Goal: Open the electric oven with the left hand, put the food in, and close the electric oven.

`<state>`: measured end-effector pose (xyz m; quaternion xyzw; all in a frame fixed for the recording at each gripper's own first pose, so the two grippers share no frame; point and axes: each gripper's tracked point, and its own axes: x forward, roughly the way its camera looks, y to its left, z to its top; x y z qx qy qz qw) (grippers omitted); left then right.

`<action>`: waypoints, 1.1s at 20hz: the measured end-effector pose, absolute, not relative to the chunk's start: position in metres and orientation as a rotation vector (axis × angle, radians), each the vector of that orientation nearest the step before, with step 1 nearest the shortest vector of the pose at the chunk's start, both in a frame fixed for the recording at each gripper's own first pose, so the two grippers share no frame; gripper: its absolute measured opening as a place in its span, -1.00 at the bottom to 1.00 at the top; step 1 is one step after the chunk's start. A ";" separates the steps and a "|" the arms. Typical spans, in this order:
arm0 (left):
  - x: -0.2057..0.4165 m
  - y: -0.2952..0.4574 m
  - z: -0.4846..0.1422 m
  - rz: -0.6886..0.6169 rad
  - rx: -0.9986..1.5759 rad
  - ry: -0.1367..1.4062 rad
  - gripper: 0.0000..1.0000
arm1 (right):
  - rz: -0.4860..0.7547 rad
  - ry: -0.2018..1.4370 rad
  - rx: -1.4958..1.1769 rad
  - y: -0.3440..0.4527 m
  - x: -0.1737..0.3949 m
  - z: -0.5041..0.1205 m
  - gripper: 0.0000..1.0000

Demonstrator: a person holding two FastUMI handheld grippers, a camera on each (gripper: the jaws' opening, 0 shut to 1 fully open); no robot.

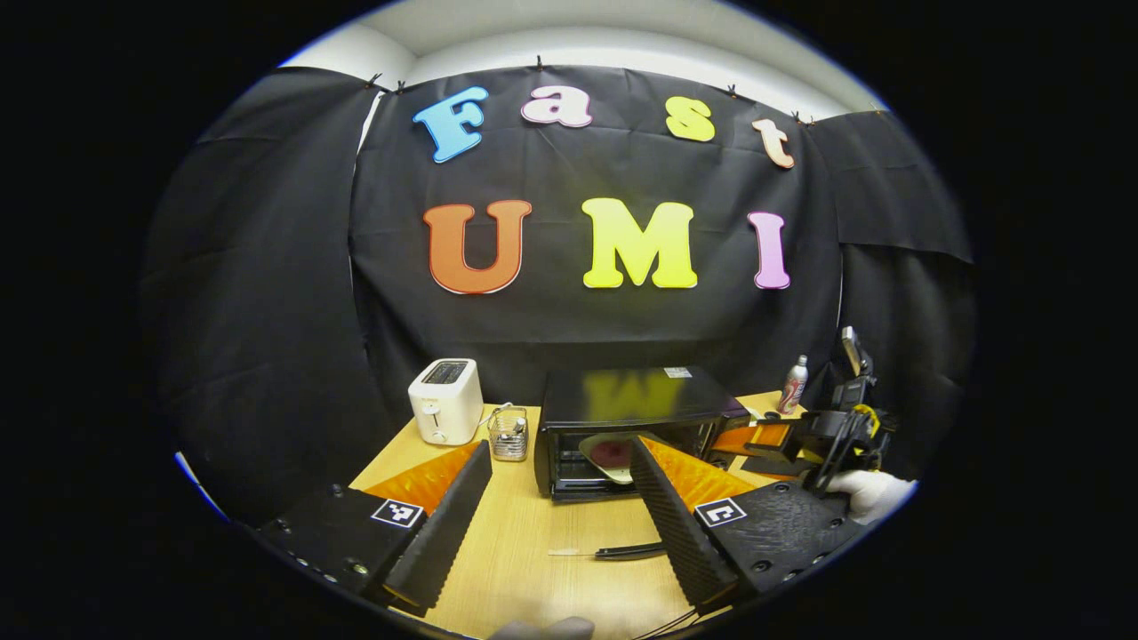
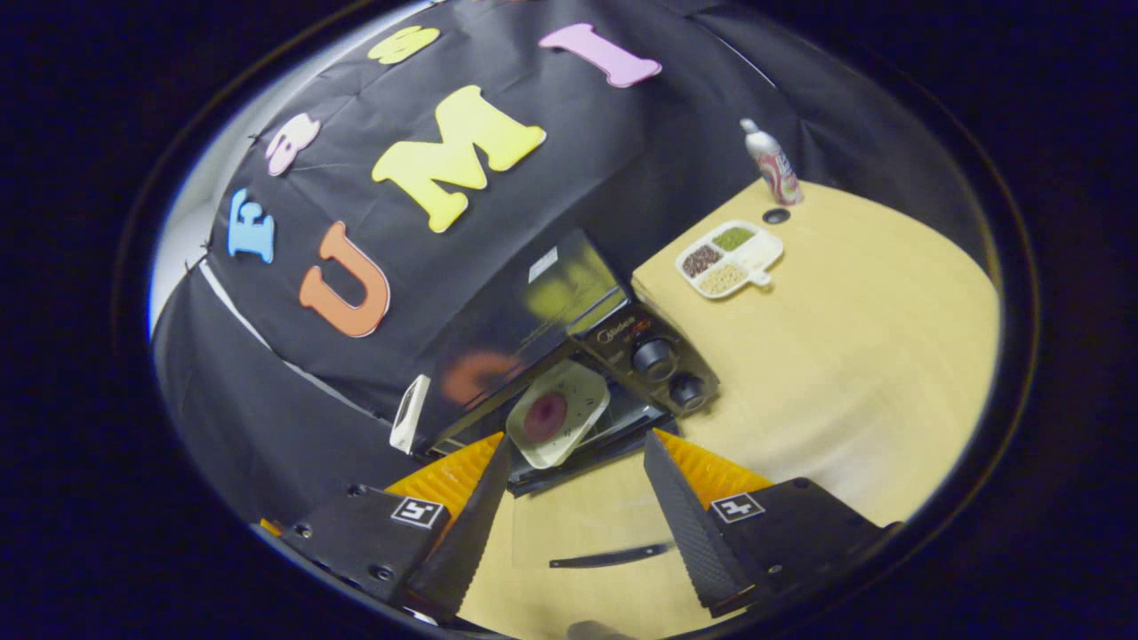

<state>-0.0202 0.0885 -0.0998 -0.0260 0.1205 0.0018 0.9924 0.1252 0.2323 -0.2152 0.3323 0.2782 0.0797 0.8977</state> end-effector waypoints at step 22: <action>-0.045 0.000 -0.252 -0.052 -0.060 0.478 0.91 | 0.057 0.314 0.000 0.053 0.015 -0.138 0.90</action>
